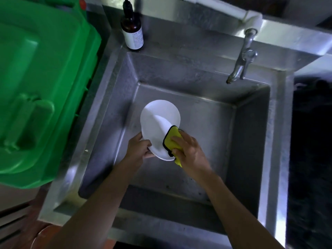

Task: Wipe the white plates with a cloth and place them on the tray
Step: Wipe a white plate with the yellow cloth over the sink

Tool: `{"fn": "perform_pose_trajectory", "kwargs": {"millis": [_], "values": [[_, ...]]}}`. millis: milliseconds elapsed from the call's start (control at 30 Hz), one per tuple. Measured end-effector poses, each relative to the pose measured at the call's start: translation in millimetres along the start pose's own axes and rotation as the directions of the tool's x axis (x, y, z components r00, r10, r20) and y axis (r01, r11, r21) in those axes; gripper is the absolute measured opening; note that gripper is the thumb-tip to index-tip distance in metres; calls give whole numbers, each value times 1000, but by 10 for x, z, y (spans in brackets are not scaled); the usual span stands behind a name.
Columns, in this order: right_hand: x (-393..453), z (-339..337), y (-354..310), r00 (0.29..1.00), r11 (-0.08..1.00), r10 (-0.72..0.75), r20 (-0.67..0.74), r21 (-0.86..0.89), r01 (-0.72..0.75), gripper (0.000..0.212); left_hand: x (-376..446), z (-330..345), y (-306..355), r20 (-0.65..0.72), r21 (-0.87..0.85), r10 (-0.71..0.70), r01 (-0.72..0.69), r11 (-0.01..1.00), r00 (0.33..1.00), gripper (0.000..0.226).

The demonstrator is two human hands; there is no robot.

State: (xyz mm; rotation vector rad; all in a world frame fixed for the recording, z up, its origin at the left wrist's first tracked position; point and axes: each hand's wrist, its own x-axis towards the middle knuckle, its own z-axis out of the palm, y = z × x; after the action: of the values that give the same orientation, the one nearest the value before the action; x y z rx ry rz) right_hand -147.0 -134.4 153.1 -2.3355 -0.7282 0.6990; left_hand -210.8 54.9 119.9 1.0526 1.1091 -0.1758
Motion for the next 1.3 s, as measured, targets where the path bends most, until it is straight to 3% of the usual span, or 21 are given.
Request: {"fn": "perform_pose_trajectory", "kwargs": {"millis": [300,667,967,1167,1300], "values": [[-254,-259,-353,995,984,54,-83,-168,-68,42,-650,120,195,284,59,58,-78,995,957,52],[-582,-691,-337,990,866,-95,-103,-499,32,52,-880,121,530,448,-19,72,-71,997,891,59],[-673,-563,-484,987,857,-135,-85,-511,73,54,-997,221,593,513,-2,77,-89,996,855,52],[-367,-680,-554,976,914,-93,-198,-406,5,56,-1048,208,590,571,60,89,-149,987,816,52],[-213,-633,-678,961,892,-182,-206,-447,73,55,-1082,183,598,529,71,102,-164,984,843,43]]}}
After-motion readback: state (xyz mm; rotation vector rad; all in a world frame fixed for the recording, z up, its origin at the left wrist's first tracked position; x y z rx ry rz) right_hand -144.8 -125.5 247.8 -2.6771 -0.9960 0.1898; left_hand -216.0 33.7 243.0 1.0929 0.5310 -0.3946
